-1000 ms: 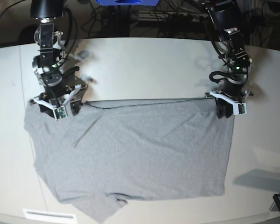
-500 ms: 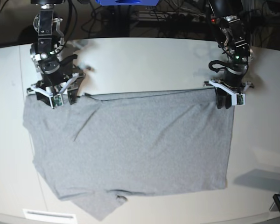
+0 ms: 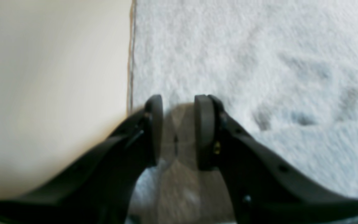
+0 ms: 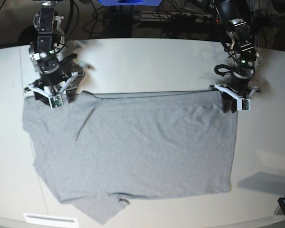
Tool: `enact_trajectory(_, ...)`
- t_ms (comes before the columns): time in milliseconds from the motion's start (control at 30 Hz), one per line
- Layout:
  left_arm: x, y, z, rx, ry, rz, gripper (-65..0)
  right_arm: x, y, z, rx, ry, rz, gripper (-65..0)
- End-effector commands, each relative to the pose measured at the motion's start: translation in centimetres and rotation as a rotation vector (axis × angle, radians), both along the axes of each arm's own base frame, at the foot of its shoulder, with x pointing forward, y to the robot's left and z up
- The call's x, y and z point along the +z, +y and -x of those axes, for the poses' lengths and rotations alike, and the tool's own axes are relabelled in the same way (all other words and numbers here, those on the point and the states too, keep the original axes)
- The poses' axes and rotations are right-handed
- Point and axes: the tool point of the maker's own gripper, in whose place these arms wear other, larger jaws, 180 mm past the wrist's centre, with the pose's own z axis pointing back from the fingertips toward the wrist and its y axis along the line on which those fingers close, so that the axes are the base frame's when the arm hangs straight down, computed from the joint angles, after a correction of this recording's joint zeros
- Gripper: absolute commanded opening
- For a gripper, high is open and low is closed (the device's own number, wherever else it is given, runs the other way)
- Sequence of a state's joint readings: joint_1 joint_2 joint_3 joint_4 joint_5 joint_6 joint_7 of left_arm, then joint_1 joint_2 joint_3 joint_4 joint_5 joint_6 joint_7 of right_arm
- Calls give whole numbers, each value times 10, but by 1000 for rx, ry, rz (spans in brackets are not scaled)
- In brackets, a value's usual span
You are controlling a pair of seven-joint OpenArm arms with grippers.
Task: Fold the T-shirt properly
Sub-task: 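Lower the shoulder edge onto the table and open both grippers, then raise the left gripper away and move the right gripper to the shoulder corner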
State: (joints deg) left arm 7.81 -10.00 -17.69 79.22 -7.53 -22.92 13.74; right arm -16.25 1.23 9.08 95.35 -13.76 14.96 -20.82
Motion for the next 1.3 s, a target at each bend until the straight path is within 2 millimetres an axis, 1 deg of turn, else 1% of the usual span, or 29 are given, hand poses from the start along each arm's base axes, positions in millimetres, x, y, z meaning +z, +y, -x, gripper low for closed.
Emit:
enact_trajectory(0,13,6,-6,4,-43,-15,-477,7,-5,-2,-4,-10,30,-290)
enact_trajectory(33,13,6,-6,4,-43,-15,-477,10,-4,-4,-2,-21,29,-290)
enact_trajectory(167,16,7,-8,6,-51,-18,-477,33,22,-19,66,-89,16,-290)
enact_trajectory(200,16,7,-8,7,-52,-16,-477,44,28,-25,77,-123,15,-290)
enact_trajectory(300,16,8,-7,8,-50,-17,-477,69,41,-37,101,-160,24,-290)
enact_trajectory(367,19,8,-8,5,-57,-23,-477,86,44,-45,101,-171,38,-290)
enact_trajectory(433,27,7,-7,-2,-73,-35,-477,101,40,-49,81,-179,55,-290)
enact_trajectory(500,39,15,-4,13,-91,-58,-477,110,36,-49,63,-173,67,-290)
enact_trajectory(567,54,29,-1,53,-93,-82,-477,106,34,-42,53,-142,73,-290)
enact_trajectory(667,84,47,3,105,-110,-134,-477,84,34,-21,52,-65,68,-292)
enact_trajectory(733,107,57,8,132,-127,-177,-477,72,44,-6,44,-25,28,-292)
enact_trajectory(767,114,61,15,143,-122,-199,-477,69,48,-1,40,-19,8,-292)
enact_trajectory(833,132,60,24,144,-133,-240,-477,62,61,12,50,-24,-36,-292)
enact_trajectory(933,129,51,40,128,-107,-258,-477,59,73,26,64,-43,-79,-292)
enact_trajectory(1000,120,52,49,125,-75,-257,-477,55,84,33,87,-28,-96,-292)
enact_trajectory(1067,109,53,57,127,-38,-251,-477,51,90,39,97,-11,-104,-292)
enact_trajectory(1200,96,53,70,122,9,-249,-477,45,95,44,107,9,-111,-292)
enact_trajectory(1267,91,53,77,120,32,-250,-477,41,100,43,120,18,-117,-292)
